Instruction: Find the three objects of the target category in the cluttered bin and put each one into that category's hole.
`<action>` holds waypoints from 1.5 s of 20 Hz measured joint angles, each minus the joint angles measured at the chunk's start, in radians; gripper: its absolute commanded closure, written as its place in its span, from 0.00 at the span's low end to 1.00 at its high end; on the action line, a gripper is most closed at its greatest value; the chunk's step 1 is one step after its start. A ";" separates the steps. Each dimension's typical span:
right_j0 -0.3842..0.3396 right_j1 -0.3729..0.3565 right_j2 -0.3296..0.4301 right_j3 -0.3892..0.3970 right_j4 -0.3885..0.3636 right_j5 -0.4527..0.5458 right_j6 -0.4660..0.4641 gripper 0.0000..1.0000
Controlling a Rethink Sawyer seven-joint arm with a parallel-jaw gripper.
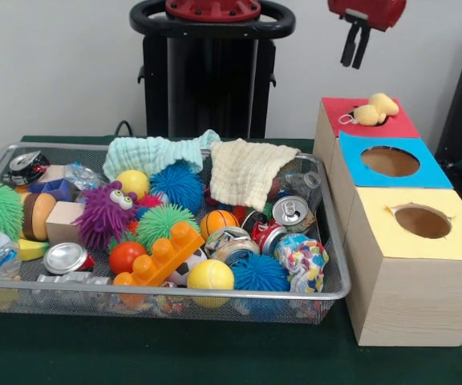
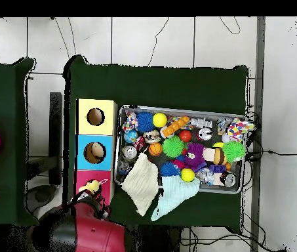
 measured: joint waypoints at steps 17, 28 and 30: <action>0.004 0.102 0.067 0.191 0.042 -0.322 0.000 1.00; 0.145 0.173 -0.030 0.184 0.056 -0.260 0.000 1.00; 0.161 0.178 -0.048 0.179 0.056 -0.236 0.000 1.00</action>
